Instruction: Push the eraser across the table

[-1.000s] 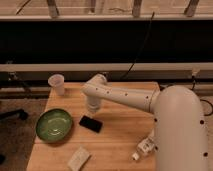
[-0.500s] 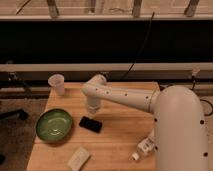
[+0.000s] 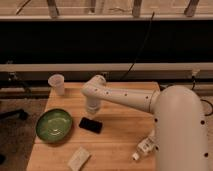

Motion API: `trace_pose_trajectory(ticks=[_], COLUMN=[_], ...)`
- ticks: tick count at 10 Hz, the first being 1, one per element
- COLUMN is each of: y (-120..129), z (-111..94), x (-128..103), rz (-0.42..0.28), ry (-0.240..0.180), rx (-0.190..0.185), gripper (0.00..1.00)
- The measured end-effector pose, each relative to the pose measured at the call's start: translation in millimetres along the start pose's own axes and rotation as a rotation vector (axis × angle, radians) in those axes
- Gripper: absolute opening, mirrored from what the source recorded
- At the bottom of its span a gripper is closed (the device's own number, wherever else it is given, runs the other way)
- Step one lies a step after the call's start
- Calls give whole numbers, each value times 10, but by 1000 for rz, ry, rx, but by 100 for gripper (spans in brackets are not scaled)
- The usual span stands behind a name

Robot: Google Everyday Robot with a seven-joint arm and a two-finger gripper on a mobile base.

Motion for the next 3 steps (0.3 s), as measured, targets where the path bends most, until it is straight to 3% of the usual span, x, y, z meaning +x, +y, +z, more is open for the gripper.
trace_pose_trajectory(ticks=[3], y=[11], z=[-2], x=[-11], rz=[-13], ry=[0], rx=[-5], gripper=[1])
